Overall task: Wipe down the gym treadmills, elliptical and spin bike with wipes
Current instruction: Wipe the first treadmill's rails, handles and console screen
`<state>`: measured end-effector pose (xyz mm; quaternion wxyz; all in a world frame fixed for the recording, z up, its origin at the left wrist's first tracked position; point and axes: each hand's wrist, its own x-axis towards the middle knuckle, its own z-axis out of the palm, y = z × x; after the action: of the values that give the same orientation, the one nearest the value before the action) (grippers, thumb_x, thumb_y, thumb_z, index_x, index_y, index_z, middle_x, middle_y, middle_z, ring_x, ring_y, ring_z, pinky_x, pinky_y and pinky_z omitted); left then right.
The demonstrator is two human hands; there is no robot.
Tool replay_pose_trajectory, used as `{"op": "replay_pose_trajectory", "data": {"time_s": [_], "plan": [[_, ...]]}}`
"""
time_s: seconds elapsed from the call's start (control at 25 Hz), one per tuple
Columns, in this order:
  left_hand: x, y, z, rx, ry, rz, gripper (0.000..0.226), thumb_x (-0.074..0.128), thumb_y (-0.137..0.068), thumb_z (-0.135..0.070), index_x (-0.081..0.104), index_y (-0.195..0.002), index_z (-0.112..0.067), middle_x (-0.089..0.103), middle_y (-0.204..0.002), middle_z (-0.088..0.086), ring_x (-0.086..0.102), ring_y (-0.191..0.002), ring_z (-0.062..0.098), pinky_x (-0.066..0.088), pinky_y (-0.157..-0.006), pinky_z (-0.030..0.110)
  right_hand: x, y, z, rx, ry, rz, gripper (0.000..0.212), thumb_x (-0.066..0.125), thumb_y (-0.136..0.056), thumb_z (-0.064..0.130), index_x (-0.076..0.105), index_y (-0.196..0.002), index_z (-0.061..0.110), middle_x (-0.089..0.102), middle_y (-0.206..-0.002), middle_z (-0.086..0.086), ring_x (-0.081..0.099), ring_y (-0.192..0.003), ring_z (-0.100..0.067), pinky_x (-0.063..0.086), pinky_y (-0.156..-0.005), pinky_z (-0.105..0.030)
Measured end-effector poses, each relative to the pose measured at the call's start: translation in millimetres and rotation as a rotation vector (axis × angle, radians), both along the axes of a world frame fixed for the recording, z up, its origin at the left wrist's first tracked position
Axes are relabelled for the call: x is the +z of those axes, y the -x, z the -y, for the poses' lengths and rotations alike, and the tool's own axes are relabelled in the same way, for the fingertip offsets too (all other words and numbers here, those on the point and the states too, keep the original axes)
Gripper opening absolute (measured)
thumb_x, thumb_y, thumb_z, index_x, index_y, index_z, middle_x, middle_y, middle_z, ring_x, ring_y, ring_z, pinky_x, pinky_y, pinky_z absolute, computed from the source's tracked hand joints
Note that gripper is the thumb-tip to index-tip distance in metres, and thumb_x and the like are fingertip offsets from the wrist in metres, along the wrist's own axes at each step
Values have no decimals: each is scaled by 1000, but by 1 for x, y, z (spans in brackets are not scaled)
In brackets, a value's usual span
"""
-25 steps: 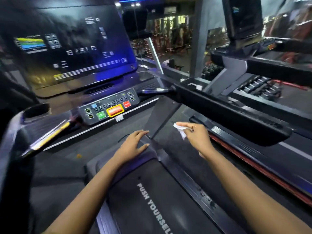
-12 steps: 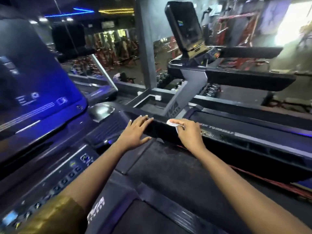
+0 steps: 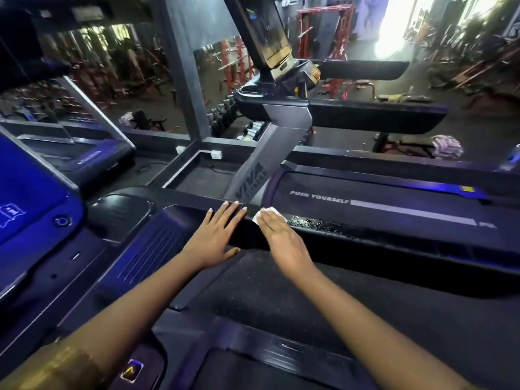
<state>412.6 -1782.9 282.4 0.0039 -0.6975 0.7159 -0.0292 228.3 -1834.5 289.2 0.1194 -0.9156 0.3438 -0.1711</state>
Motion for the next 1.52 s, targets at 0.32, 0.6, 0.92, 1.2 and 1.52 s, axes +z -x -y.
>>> {"op": "replay_pose_trajectory", "data": {"time_s": [0.32,0.6,0.92,1.2,1.52], "plan": [[-2,-3,1,-32,30,-62,92,57,-89,-46,-6,-151,-20,-5,-160,3,-10,-147,23,0,-118,42,16,71,4,-282,48,87,53,40,-91,-8,36,-142,7,33,-150,-8,28,-140,-20,14,-113,-21],[-3,-3,1,-33,40,-77,93,59,-88,-45,-4,-151,-20,-3,-161,3,-8,-148,22,1,-118,42,17,-23,14,-97,-14,-75,40,33,-100,8,37,-139,5,35,-146,-9,28,-136,-22,28,-109,-32],[-1,-1,3,-32,48,-65,89,57,-89,-46,1,-152,-20,-2,-161,4,-6,-148,23,1,-118,43,24,10,6,-308,46,-51,34,39,-97,5,48,-129,5,49,-136,-10,43,-126,-24,31,-102,-29],[4,27,10,-252,195,-23,83,64,-86,-40,19,-151,-18,18,-158,7,14,-146,28,5,-116,43,6,21,9,-237,46,-52,52,28,-99,3,11,-148,6,11,-156,-8,7,-144,-17,2,-113,-22],[-15,51,35,-279,159,31,86,45,-83,-60,7,-152,-24,26,-156,7,21,-144,28,-2,-117,37,13,122,14,-600,15,72,45,31,-95,0,41,-139,8,39,-146,-8,34,-135,-18,22,-110,-24]]}}
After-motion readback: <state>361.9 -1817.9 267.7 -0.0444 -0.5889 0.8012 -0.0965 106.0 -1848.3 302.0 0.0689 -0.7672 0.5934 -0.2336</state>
